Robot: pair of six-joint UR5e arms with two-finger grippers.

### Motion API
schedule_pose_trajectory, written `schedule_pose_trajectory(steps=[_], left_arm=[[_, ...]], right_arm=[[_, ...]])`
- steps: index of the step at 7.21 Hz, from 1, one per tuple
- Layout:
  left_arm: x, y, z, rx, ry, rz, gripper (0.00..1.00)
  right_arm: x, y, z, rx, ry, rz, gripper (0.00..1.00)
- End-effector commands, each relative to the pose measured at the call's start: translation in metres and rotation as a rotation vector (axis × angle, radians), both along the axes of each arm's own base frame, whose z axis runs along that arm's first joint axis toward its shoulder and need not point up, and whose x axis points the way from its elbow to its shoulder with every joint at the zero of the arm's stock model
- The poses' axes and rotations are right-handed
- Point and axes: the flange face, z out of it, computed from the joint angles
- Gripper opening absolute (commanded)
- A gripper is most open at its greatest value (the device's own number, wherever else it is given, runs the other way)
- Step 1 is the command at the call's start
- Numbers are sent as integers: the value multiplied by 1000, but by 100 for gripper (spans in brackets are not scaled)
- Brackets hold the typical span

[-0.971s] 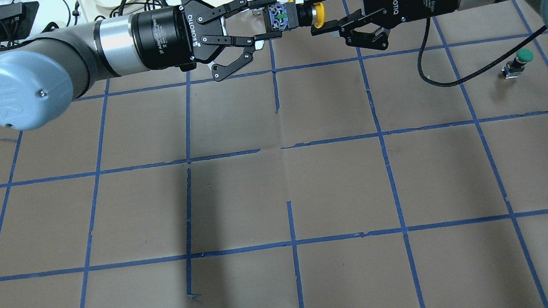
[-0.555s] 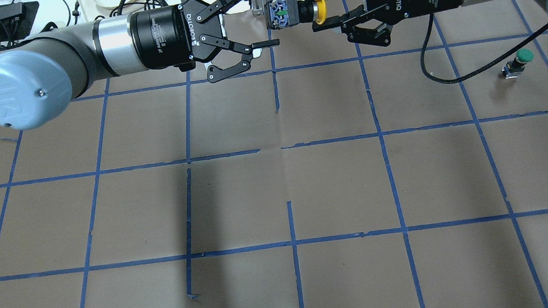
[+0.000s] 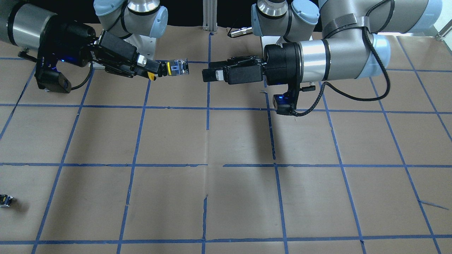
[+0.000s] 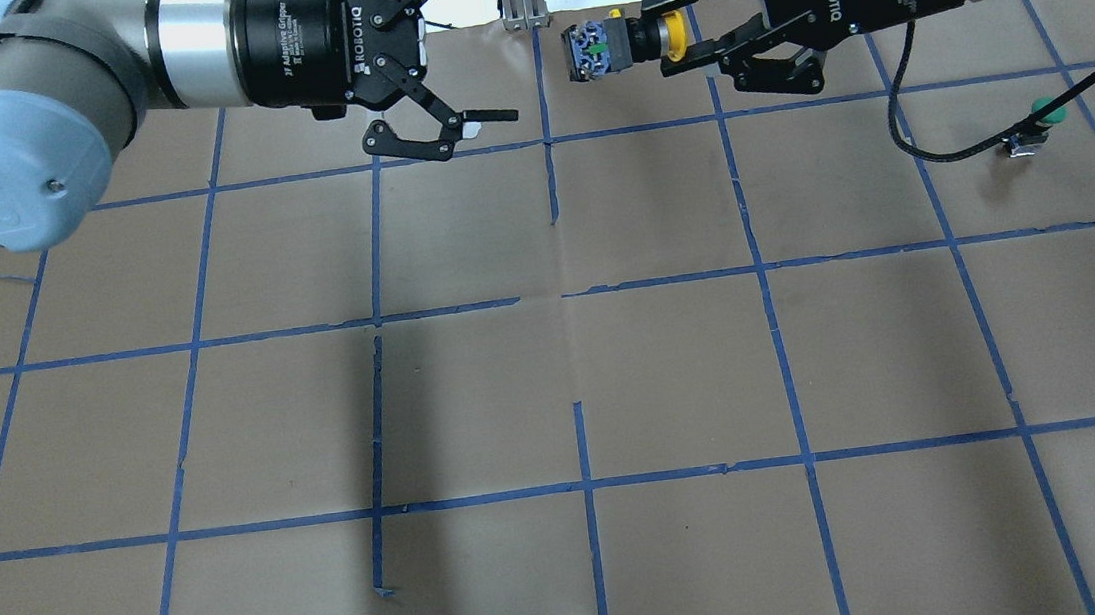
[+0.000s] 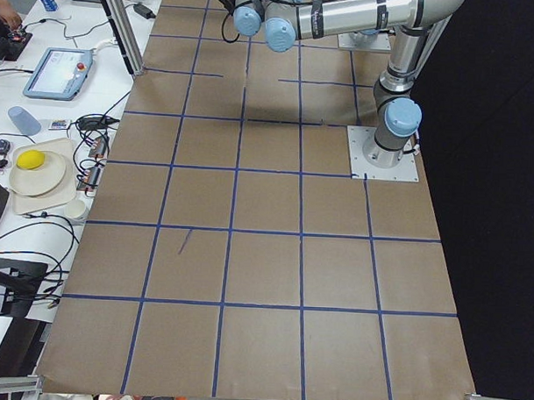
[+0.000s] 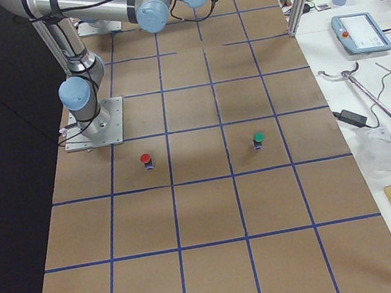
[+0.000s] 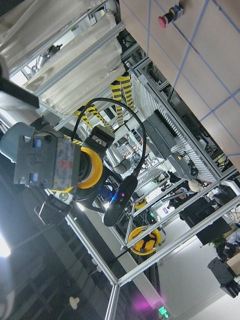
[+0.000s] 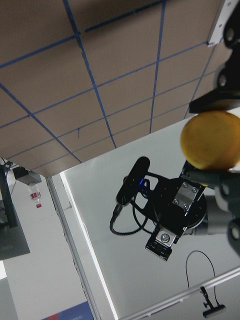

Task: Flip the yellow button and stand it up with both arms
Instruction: 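Open the left gripper and pull it back while the right gripper holds the button, then carry the yellow button with the right gripper down onto the table, cap up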

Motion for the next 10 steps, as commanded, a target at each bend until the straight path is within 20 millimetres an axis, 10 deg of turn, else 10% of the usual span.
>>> schedule_pose_trajectory(steps=[1,4,8,10], left_arm=[[48,-26,-17,-56,-382,98,98],[98,-23,-38,-260,-999,-132,99],[130,-3,-26,-221,-1315,-258,99],[123,7,-11,-357,-1302,-470,100]], right_arm=[[-34,6,1,-9,291,24,29],[-87,17,-50,80,837,168,28],[-140,28,-123,-91,1226,302,24],[-234,47,-145,-130,1268,293,24]])
